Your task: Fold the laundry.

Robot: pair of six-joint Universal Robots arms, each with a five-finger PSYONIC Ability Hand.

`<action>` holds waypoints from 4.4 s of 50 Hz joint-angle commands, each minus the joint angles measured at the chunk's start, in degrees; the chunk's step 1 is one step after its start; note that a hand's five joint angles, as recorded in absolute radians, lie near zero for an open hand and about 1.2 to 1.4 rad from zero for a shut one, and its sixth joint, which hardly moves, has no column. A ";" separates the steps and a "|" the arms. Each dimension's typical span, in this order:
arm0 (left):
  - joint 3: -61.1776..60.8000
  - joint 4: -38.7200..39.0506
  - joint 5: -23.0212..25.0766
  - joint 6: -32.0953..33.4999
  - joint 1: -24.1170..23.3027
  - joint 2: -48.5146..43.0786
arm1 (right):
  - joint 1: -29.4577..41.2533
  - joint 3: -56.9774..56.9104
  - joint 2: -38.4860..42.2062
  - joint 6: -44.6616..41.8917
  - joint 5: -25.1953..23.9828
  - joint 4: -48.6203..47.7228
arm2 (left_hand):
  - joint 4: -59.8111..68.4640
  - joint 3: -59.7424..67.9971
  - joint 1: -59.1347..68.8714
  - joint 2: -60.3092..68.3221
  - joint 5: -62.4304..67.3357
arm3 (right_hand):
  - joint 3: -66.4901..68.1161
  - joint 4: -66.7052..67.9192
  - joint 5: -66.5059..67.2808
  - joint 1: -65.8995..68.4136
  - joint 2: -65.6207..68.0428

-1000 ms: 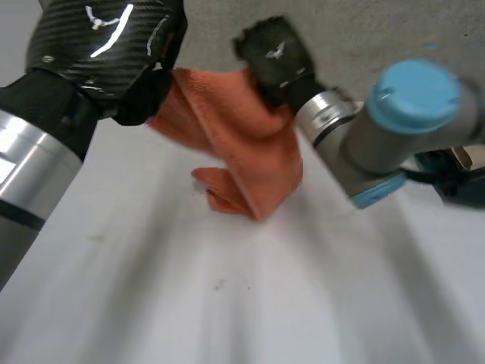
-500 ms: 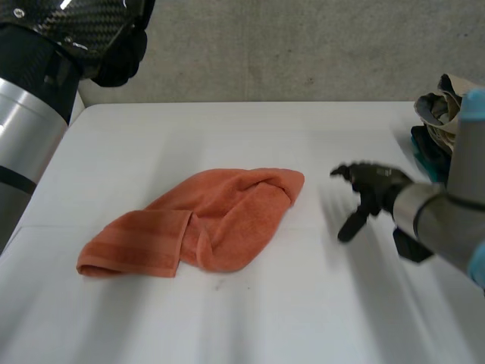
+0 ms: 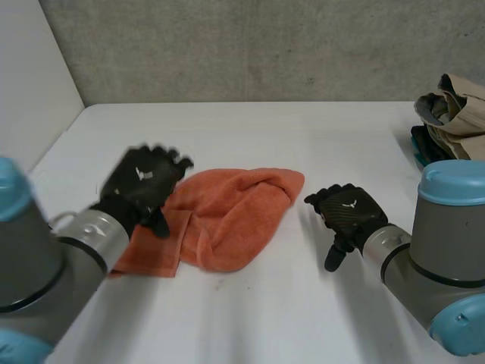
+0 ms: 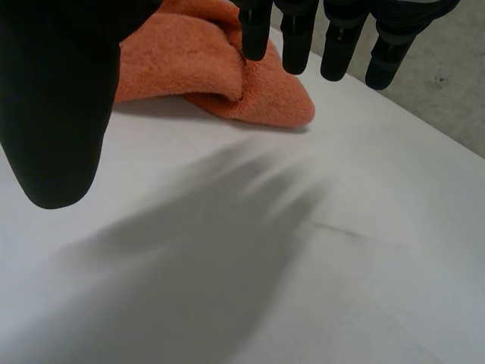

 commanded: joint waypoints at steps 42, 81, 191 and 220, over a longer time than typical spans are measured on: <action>13.15 -7.56 -3.63 -14.87 -8.39 11.96 | 9.51 -28.92 19.86 27.49 0.68 3.55 | 63.82 63.89 63.87 63.57 63.69 | -2.30 -2.26 -3.11 -3.06 -2.29; 2.43 -5.90 -3.37 -16.54 -6.02 19.71 | 6.53 -58.14 31.31 0.15 -0.72 8.91 | 63.82 63.89 63.87 63.57 63.69 | 67.70 67.74 66.89 66.94 67.71; 56.80 -9.16 6.83 2.97 12.09 -24.23 | -11.31 -65.34 13.47 -20.51 7.54 17.30 | 63.82 63.89 63.87 63.57 63.69 | 67.70 67.74 66.89 66.94 67.71; 9.49 7.72 17.97 4.26 15.16 -10.26 | -11.40 -18.78 1.51 -16.11 1.30 8.65 | 63.82 63.89 63.87 63.57 63.69 | 67.70 67.74 66.89 66.94 67.71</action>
